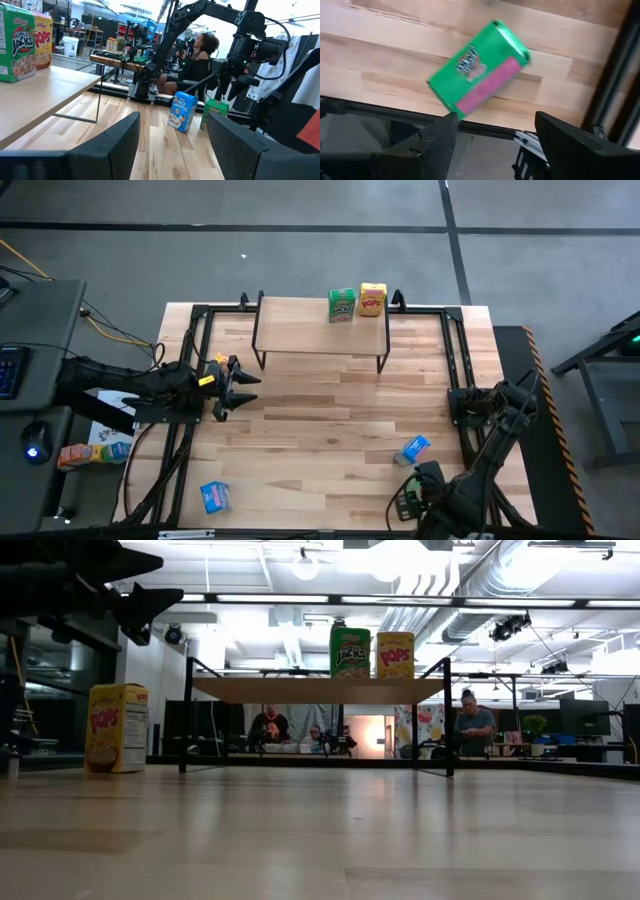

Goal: Stack cereal on shelf
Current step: Put the green cereal box on the shelf aligned with the other green cereal box

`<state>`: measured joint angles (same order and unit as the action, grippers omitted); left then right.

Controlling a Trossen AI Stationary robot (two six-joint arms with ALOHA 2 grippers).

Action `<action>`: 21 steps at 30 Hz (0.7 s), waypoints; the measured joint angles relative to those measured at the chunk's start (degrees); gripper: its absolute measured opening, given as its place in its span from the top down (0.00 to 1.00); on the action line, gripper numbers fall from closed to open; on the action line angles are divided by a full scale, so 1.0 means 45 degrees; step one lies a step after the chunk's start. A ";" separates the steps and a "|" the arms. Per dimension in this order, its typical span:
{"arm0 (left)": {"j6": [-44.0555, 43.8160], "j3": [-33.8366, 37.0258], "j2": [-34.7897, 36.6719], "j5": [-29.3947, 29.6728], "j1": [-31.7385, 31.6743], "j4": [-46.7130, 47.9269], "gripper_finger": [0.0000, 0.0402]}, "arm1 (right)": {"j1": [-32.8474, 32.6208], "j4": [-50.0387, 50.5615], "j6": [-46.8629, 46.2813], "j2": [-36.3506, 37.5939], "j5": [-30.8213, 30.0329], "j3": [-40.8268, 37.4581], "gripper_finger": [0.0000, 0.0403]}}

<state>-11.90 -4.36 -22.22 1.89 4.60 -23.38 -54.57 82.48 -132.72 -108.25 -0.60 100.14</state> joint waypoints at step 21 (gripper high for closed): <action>0.0005 0.0000 -0.0004 0.0005 -0.0001 -0.0005 0.45 | 0.0762 -0.1034 0.8496 -0.0003 -0.0186 0.0005 0.36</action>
<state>-11.88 -4.36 -22.24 1.91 4.60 -23.40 -51.14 77.83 -94.49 -108.27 -1.44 100.16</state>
